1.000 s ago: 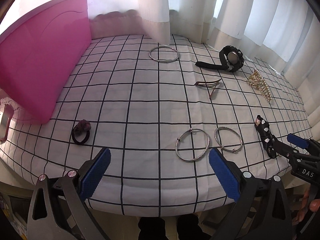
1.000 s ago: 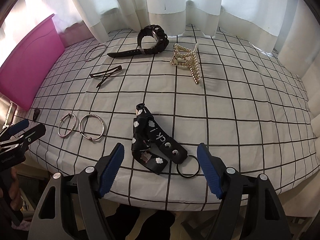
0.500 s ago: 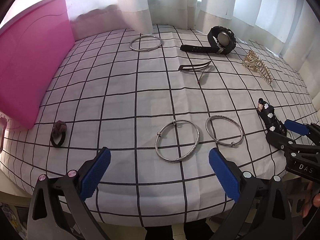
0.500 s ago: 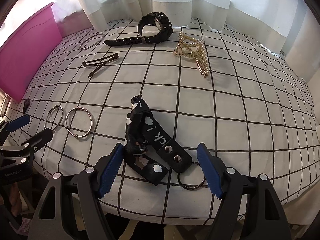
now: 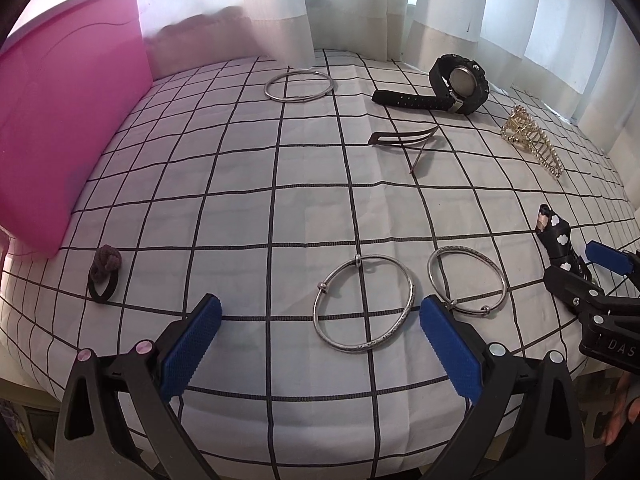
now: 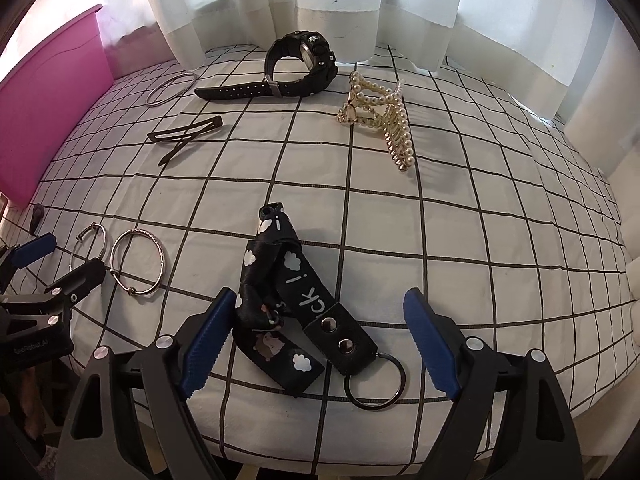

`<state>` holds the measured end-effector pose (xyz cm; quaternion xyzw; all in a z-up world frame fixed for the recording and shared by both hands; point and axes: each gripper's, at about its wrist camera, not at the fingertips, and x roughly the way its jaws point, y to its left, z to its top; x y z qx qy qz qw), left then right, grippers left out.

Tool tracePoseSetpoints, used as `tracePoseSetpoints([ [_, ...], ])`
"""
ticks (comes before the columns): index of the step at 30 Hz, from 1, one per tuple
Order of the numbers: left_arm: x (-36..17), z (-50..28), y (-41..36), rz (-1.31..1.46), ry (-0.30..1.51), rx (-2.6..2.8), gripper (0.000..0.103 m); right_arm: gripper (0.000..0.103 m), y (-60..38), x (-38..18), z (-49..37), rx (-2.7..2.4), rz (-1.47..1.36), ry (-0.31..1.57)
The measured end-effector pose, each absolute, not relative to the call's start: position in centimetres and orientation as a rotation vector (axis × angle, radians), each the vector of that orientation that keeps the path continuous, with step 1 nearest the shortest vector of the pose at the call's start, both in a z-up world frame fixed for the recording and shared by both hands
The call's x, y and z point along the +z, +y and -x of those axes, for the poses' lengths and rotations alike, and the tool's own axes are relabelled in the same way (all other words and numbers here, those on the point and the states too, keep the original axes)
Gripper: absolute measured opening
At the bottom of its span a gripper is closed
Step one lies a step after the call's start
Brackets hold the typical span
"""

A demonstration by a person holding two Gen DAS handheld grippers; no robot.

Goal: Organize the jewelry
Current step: 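Reach the left tool to the silver bangle while the right tool reaches the black strap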

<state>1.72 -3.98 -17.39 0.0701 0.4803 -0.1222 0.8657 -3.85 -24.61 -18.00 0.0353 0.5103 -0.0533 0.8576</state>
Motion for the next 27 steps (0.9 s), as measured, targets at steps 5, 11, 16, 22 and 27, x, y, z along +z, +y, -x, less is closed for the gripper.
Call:
tracePoseSetpoints([
  [5, -17.6, -1.1, -3.9, -0.129, 0.941, -0.247, 0.098, 0.094, -25.0, -18.3, 4.0, -0.122, -0.077, 1.045],
  [11, -17.6, -0.9, -3.9, -0.136, 0.924, -0.247, 0.098, 0.095, -24.9, -18.4, 4.4, -0.114, -0.067, 1.004],
  [16, -17.6, -0.9, -3.9, -0.133, 0.926, -0.248, 0.097, 0.094, -24.9, -18.3, 4.4, -0.106, -0.071, 1.011],
  [22, -17.4, -0.2, -3.8, -0.142, 0.908, -0.274, 0.089, 0.086, -24.6, -18.0, 4.5, -0.074, -0.057, 1.011],
  [27, -17.0, 0.8, -4.6, -0.178, 0.881, -0.331, 0.062, 0.059, -23.7, -17.5, 4.7, -0.03, -0.025, 0.997],
])
